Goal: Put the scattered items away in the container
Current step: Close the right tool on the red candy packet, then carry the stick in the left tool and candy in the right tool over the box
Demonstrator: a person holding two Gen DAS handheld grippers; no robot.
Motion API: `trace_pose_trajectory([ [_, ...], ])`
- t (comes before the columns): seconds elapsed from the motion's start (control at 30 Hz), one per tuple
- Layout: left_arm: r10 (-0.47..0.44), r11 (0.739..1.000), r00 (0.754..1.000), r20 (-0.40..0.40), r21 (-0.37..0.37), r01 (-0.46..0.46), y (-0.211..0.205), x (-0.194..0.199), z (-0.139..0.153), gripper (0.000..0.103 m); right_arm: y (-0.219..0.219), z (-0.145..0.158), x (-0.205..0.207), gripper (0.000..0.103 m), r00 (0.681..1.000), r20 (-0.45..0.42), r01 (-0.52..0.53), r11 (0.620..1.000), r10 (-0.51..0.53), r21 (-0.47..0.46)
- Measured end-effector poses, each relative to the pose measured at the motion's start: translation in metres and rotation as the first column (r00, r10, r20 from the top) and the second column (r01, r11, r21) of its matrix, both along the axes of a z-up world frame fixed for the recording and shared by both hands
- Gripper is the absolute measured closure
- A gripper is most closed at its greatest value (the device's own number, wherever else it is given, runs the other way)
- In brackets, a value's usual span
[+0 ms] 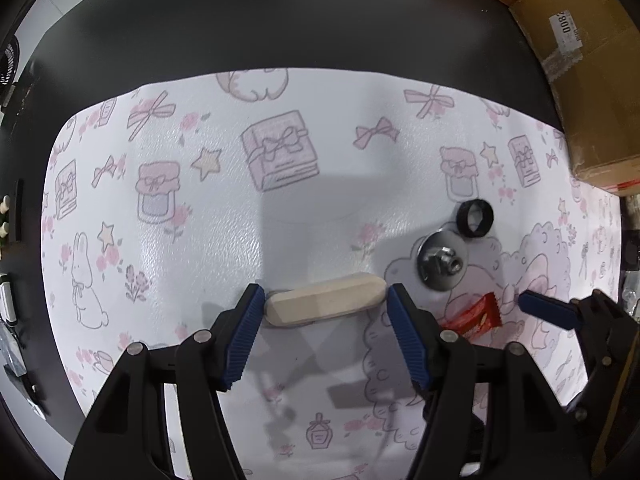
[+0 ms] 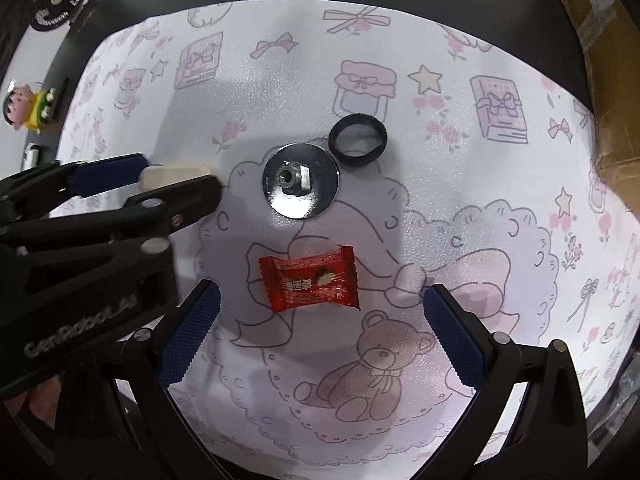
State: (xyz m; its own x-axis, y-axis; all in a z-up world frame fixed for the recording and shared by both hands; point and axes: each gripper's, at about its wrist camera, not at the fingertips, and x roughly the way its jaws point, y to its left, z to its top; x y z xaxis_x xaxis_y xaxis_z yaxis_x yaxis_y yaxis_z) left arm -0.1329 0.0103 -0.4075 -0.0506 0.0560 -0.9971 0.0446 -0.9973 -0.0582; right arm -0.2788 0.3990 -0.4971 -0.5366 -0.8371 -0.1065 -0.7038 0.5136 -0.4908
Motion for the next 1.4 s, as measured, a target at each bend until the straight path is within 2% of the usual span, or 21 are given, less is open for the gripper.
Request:
trace_pose_trajectory([
  [0.1,0.009,1.000,1.000,0.002,0.004,-0.009,-0.003,0.001,-0.003,0.041,0.001,-0.004,-0.004,0.008,0.999,-0.016,-0.032,0.999,0.032,-0.007],
  [0.17,0.017,1.000,1.000,0.005,0.010,-0.017,-0.005,0.000,-0.007,0.041,0.003,-0.005,-0.005,0.021,0.997,-0.022,-0.079,0.997,0.079,-0.013],
  [0.3,0.021,1.000,1.000,0.006,0.010,-0.021,-0.008,0.001,-0.010,0.041,0.006,-0.001,0.000,0.036,0.991,-0.016,-0.137,0.990,0.136,-0.019],
  [0.33,0.021,1.000,1.000,0.007,0.010,-0.021,-0.009,0.001,-0.011,0.041,0.007,0.000,0.002,0.044,0.989,-0.008,-0.146,0.989,0.146,-0.020],
  [0.37,0.022,1.000,1.000,0.008,0.011,-0.022,-0.009,0.001,-0.012,0.041,0.008,0.001,0.004,0.058,0.987,0.001,-0.159,0.987,0.159,-0.019],
  [0.4,0.024,1.000,1.000,0.009,0.012,-0.024,-0.008,0.001,-0.014,0.041,0.008,0.002,0.006,0.065,0.985,0.009,-0.169,0.985,0.169,-0.020],
  [0.43,0.026,1.000,1.000,0.011,0.014,-0.026,-0.008,0.000,-0.016,0.041,0.008,0.003,0.007,0.068,0.986,0.009,-0.168,0.986,0.169,-0.020],
  [0.63,0.032,0.999,0.999,0.019,0.023,-0.033,-0.004,-0.002,-0.024,0.041,0.007,0.009,0.016,0.072,0.988,0.044,-0.145,0.989,0.146,-0.018],
  [0.8,0.033,0.999,0.999,0.013,0.026,-0.033,0.002,-0.009,-0.027,0.041,0.013,0.014,0.021,0.073,0.981,0.064,-0.181,0.983,0.181,-0.009],
  [1.1,0.029,0.999,0.999,-0.019,0.028,-0.028,0.010,-0.026,0.001,0.041,0.047,0.025,0.035,0.073,0.964,0.104,-0.249,0.968,0.245,0.018],
  [1.37,0.051,0.998,0.996,-0.073,0.035,-0.049,-0.013,0.052,0.107,0.041,0.087,0.069,0.061,0.073,0.930,0.160,-0.341,0.939,0.330,0.044],
  [1.4,0.054,0.998,0.995,-0.080,0.036,-0.051,-0.016,0.063,0.121,0.041,0.094,0.072,0.066,0.073,0.914,0.164,-0.384,0.922,0.372,0.046],
])
